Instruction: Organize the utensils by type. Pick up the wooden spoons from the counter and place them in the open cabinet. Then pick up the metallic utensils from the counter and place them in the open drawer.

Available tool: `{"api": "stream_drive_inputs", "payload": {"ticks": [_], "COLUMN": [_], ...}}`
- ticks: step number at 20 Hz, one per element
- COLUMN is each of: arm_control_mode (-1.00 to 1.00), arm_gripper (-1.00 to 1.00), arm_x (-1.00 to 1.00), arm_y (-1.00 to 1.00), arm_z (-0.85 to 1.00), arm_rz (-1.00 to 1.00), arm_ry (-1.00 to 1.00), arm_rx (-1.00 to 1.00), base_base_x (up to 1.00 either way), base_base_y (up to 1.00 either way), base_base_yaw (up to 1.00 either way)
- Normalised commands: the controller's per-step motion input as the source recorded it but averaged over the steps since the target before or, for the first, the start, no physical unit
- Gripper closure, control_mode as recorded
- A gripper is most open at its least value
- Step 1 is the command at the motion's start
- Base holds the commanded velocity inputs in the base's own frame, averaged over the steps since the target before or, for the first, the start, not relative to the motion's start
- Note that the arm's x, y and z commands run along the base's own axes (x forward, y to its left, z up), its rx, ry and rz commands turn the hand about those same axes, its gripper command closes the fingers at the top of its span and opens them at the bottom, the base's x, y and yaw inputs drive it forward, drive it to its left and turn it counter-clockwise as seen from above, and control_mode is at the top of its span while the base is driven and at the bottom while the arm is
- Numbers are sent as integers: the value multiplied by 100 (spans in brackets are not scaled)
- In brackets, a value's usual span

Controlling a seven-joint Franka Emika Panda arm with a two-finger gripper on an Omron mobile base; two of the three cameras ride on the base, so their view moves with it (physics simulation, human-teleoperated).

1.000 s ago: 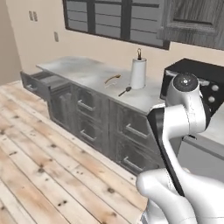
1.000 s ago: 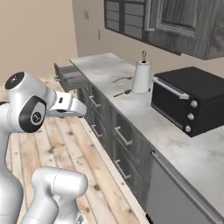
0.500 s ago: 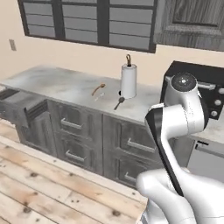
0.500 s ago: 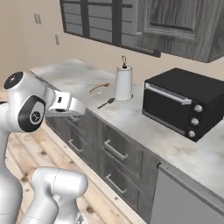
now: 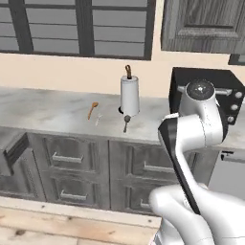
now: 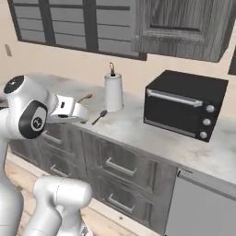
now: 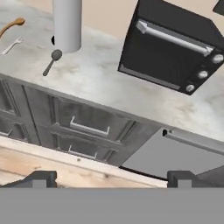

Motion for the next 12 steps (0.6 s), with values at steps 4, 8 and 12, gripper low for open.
{"api": "stream_drive_inputs", "payload": {"ticks": [4, 8, 12], "arm_control_mode": [100, 100, 100], "arm_gripper": [-100, -100, -100], "arm_x": [0, 0, 0], "arm_y": [0, 0, 0], "arm_z": [0, 0, 0], "arm_rz": [0, 0, 0], "arm_ry": [0, 0, 0], "arm_rx": [0, 0, 0], "base_base_x": [19, 2, 0], "base_base_y": [81, 86, 94], "base_base_yaw": [-47, -42, -32]}}
